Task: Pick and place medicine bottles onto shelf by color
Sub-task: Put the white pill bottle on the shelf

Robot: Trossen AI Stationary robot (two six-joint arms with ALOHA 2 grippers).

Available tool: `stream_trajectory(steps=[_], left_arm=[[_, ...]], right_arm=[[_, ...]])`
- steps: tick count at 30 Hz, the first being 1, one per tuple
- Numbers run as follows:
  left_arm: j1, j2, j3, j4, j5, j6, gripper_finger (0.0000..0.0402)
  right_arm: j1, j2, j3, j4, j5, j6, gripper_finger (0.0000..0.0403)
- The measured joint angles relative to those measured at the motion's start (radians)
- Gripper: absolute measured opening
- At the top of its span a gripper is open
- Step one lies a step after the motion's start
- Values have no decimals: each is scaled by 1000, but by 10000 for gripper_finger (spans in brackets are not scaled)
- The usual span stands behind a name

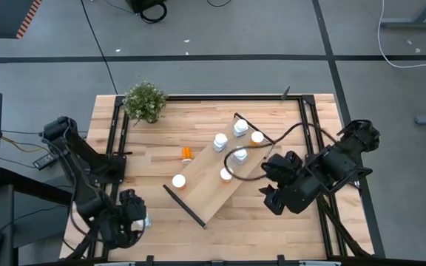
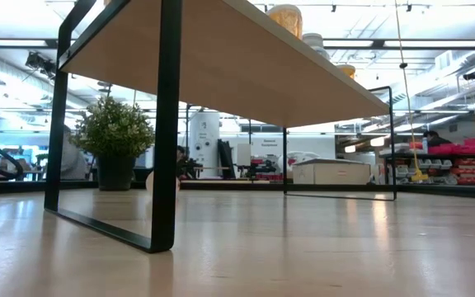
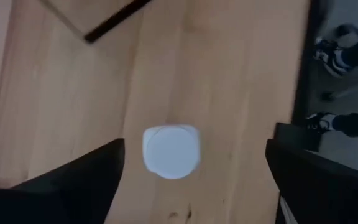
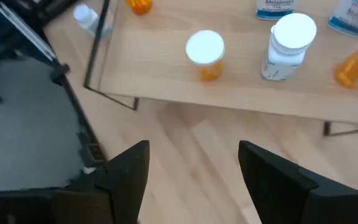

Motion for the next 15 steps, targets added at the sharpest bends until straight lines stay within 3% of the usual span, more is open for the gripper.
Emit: stream_trajectory(steps=[5, 10, 15], left_arm=[[45, 53, 0, -1, 108, -49, 387], [87, 112, 0, 0, 130, -125, 385], [128, 160, 0, 8, 191, -120, 385]], right_arm=[[-11, 0, -49, 0, 65, -175, 253], [-38, 0, -51, 0, 192, -354, 253], [-63, -30, -48, 0, 250, -469, 253]])
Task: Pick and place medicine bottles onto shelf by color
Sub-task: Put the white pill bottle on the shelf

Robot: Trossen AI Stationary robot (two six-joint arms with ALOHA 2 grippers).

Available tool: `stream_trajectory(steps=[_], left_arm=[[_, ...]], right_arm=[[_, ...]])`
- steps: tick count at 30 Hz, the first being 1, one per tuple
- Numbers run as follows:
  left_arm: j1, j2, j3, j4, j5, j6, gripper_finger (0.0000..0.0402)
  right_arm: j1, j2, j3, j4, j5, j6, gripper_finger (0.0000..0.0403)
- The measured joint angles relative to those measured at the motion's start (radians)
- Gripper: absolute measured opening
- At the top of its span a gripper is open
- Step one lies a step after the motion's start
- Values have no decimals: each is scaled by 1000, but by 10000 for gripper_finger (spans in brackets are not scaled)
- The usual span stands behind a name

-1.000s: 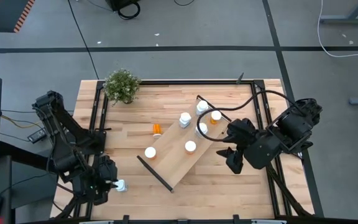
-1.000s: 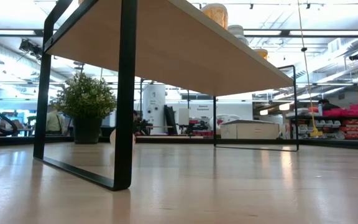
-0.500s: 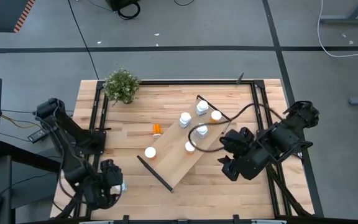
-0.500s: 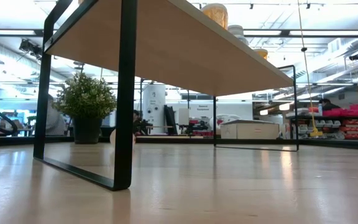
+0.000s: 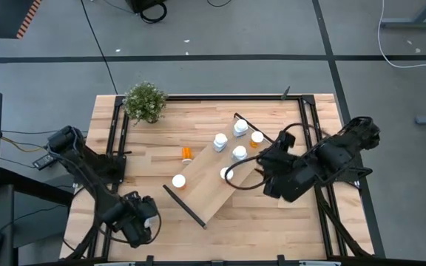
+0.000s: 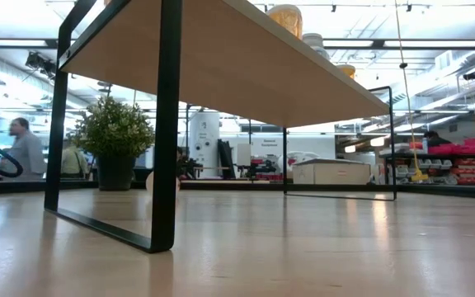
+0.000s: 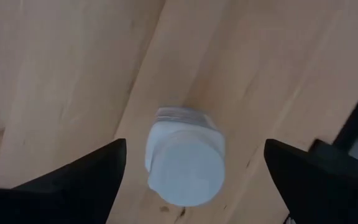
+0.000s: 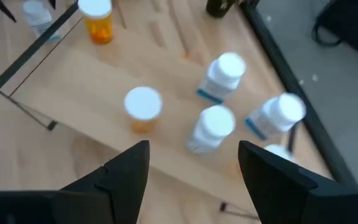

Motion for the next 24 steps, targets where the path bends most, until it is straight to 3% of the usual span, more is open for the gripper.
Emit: stream_trajectory(steps=[5, 18, 24], left_arm=[[14, 36, 0, -23, 66, -5, 384], [21, 80, 0, -12, 70, -6, 383], [21, 80, 0, -2, 69, -5, 347]], right_arm=[[-2, -64, 0, 0, 66, 11, 253], [-2, -199, 1, 0, 101, 61, 253], [-1, -201, 1, 0, 114, 56, 253]])
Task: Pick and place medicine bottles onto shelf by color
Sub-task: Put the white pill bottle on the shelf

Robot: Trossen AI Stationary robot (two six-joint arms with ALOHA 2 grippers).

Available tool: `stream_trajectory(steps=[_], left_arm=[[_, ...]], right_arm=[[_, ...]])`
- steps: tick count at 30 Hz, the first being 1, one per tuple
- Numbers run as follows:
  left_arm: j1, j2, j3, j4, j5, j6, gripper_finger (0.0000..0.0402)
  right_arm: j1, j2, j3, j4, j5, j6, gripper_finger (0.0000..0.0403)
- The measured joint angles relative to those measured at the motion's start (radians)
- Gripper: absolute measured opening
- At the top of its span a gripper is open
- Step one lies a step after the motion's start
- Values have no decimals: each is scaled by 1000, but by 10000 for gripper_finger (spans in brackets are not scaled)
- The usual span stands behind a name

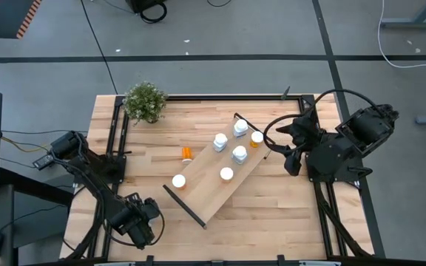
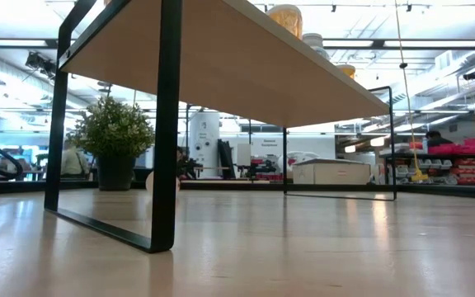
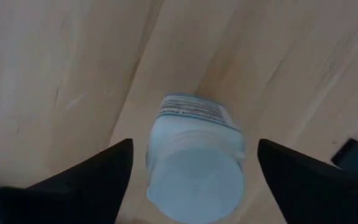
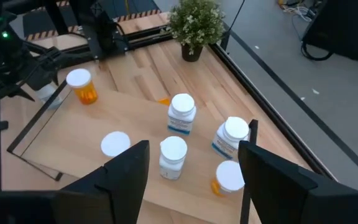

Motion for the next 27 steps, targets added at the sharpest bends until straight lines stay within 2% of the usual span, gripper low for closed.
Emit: stream_trajectory(steps=[4, 14, 20, 27], left_arm=[[0, 0, 0, 0, -1, 0, 313], [0, -3, 0, 8, -2, -1, 231], [2, -6, 2, 17, 13, -7, 231], [47, -64, 1, 20, 122, -9, 224]], right_arm=[[0, 5, 0, 0, 36, 12, 253], [0, 3, 0, 0, 41, 27, 253], [0, 3, 0, 0, 37, 50, 253], [0, 3, 0, 0, 26, 99, 253]])
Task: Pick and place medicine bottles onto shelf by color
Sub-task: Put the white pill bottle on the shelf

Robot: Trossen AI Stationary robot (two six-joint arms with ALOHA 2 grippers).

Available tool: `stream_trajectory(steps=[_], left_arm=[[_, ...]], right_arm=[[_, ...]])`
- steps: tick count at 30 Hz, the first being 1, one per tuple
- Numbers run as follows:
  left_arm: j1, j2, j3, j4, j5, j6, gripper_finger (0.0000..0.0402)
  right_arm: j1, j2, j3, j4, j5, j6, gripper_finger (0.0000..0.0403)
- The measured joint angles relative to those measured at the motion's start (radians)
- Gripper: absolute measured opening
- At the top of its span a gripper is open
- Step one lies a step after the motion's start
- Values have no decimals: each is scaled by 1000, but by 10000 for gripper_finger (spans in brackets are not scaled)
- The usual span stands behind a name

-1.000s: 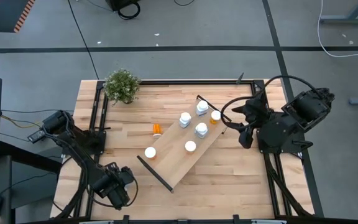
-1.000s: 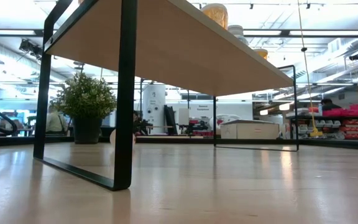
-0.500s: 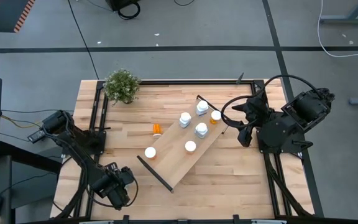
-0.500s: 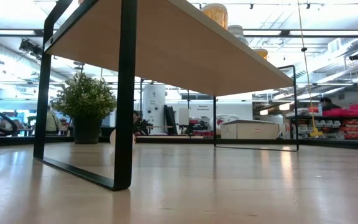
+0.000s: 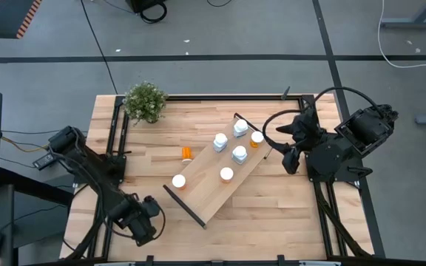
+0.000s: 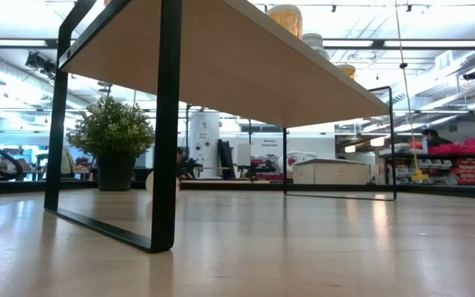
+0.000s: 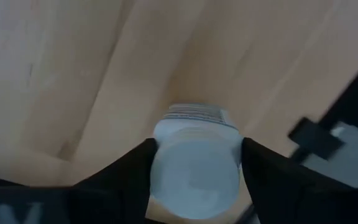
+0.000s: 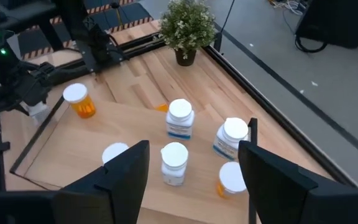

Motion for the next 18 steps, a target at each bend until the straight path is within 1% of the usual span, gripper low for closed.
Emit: stream_trajectory(steps=[6, 9, 13, 18], left_arm=[[26, -117, 11, -19, -8, -25, 195], [30, -167, 70, -70, -52, -23, 187], [30, -192, 191, -192, -114, -11, 193], [77, -195, 401, -330, -246, 50, 197]], right_arm=[[-22, 0, 0, 0, -1, 147, 253], [-44, 0, 0, 0, 0, 122, 253], [-72, -4, 0, 0, -17, 79, 253], [-112, -39, 0, 0, -35, 34, 253]])
